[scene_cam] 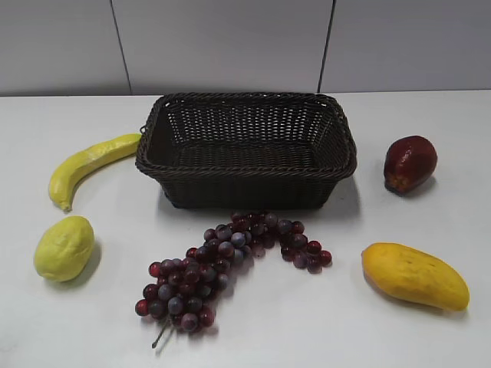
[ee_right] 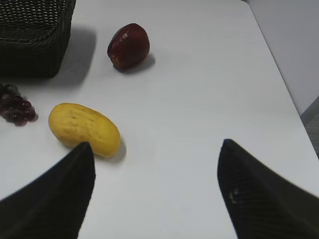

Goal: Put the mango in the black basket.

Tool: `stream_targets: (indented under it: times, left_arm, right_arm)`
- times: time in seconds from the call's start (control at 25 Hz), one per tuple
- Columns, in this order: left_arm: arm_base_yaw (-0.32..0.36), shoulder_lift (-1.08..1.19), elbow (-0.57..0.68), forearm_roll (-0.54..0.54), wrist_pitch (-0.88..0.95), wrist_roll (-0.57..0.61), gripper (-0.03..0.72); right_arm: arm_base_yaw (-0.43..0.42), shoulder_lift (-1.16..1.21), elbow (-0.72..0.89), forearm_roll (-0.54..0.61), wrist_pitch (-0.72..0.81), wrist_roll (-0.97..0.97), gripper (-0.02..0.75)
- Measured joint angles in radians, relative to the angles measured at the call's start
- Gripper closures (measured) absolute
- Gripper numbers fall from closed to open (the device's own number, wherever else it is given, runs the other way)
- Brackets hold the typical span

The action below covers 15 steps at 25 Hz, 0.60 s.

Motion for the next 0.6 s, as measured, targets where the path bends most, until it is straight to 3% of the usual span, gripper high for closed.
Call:
stream_targets:
  times: [0.6]
  left_arm:
    - [0.0,0.0,0.0,0.0,0.0,0.0,0.133]
  right_arm:
    - [0.0,0.0,0.0,0.0,0.0,0.0,0.149]
